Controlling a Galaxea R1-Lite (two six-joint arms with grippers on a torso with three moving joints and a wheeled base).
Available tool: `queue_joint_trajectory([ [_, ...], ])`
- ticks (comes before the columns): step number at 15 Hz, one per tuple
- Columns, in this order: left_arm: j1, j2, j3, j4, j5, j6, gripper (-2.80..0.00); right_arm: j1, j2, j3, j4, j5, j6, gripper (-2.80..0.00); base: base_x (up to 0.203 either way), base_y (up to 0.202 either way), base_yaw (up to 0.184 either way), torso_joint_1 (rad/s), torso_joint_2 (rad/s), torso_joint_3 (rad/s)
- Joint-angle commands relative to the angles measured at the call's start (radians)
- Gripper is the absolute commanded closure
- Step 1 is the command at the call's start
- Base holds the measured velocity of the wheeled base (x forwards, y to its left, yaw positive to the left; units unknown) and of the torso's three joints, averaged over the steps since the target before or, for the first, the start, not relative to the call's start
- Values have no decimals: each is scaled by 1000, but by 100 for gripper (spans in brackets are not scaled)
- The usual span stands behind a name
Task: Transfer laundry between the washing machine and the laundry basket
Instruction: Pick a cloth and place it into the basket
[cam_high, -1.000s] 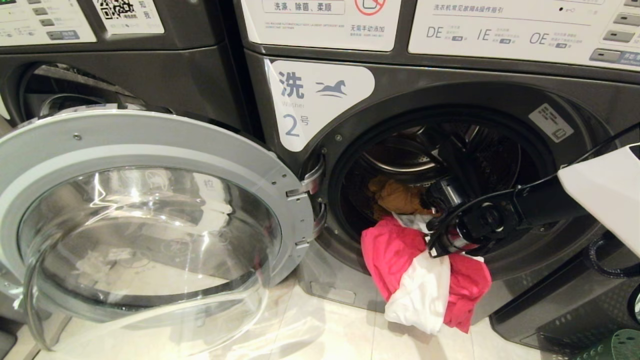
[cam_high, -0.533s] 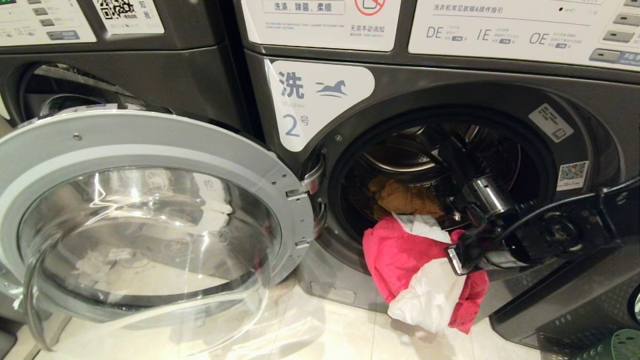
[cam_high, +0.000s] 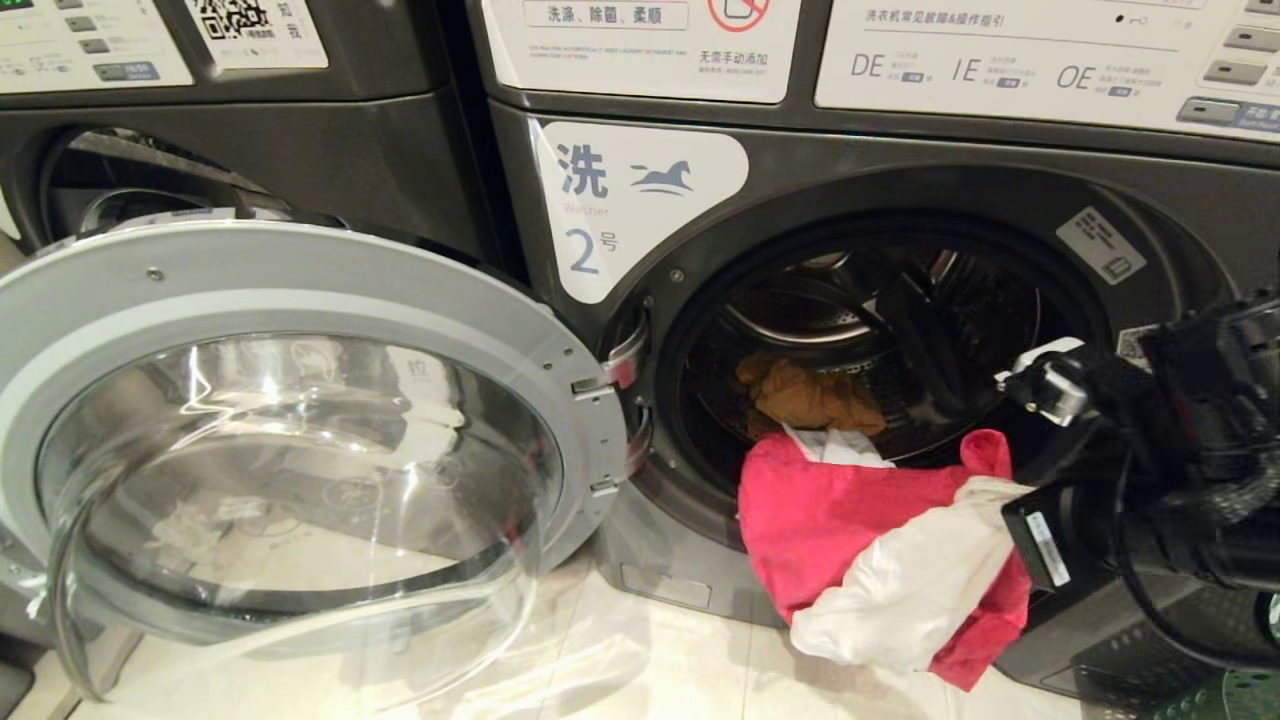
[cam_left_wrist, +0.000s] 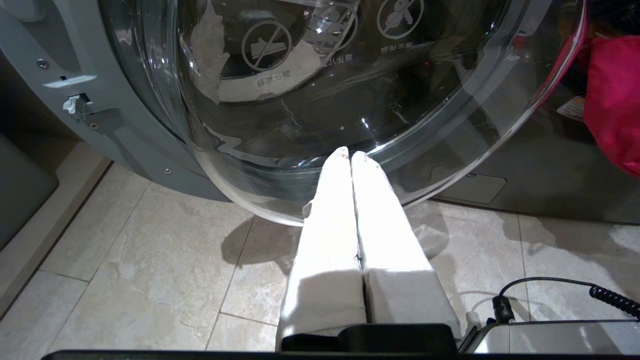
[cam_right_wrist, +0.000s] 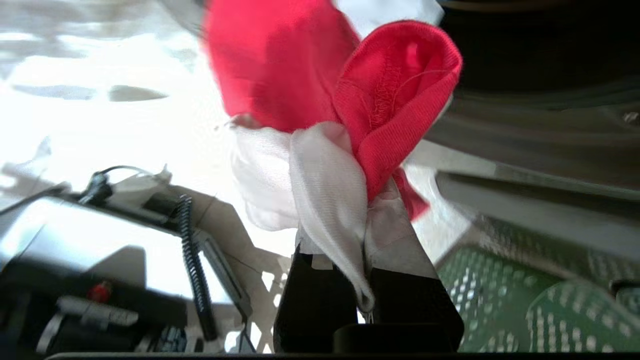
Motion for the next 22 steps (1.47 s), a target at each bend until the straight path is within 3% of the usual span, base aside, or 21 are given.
queue_joint_trajectory([
  [1, 1, 0, 0, 0, 0, 1, 0, 24, -119, -18, 13, 27, -10, 0, 0, 0, 0, 0, 0, 0],
  [7, 1, 0, 0, 0, 0, 1, 0, 28, -195, -108, 52, 182, -48, 0, 0, 0, 0, 0, 0, 0],
  [11, 1, 0, 0, 0, 0, 1, 0, 19, -260, -86, 91, 180, -173, 0, 0, 0, 0, 0, 0, 0],
  [15, 1, 0, 0, 0, 0, 1, 0, 9, -268, -71, 88, 174, -218, 0, 0, 0, 0, 0, 0, 0],
  [17, 1, 0, 0, 0, 0, 1, 0, -5, -267, -89, 86, 172, -338, 0, 0, 0, 0, 0, 0, 0],
  [19, 1, 0, 0, 0, 0, 1, 0, -20, -268, -82, 0, 167, -424, 0, 0, 0, 0, 0, 0, 0],
  [22, 1, 0, 0, 0, 0, 1, 0, -21, -264, -69, -85, 162, -465, 0, 0, 0, 0, 0, 0, 0],
])
